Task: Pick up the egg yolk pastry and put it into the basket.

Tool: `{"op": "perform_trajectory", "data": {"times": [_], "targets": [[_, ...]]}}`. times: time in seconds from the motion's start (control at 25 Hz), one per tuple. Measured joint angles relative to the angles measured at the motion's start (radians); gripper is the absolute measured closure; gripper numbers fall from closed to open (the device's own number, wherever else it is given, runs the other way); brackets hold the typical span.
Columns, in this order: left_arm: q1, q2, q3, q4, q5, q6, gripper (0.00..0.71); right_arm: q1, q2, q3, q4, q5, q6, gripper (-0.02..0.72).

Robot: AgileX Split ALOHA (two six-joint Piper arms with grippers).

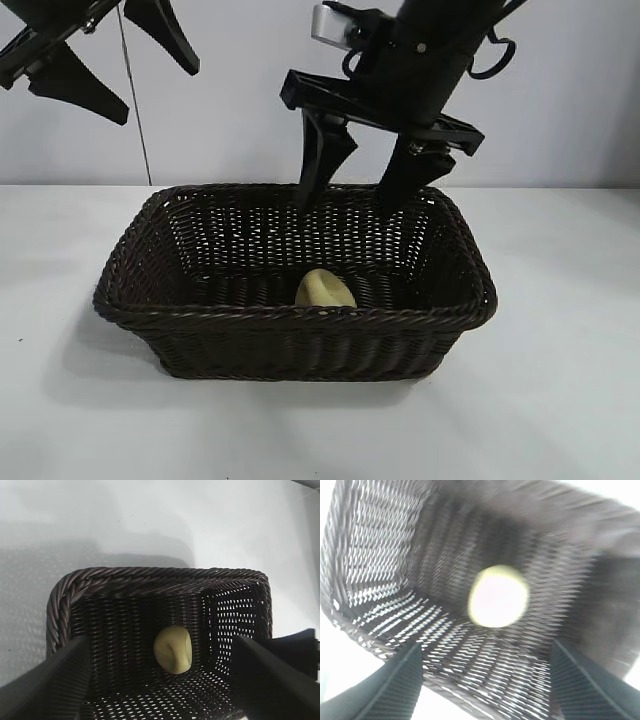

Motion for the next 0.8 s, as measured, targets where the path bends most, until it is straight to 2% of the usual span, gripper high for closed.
{"op": "perform_trajectory", "data": {"times": [0.24,0.6,0.8], "targets": [[0.0,0.0,0.0,0.0,0.0,0.0,0.151,-0.089,-0.095,0.0,-0.009,0.043,0.0,0.185],[0.0,0.0,0.0,0.0,0.0,0.0,0.151,-0.306,-0.154,0.0,-0.033,0.127,-0.014,0.185],[0.0,0.0,0.0,0.0,0.0,0.0,0.151,-0.327,-0.154,0.0,-0.033,0.134,-0.016,0.185]]}}
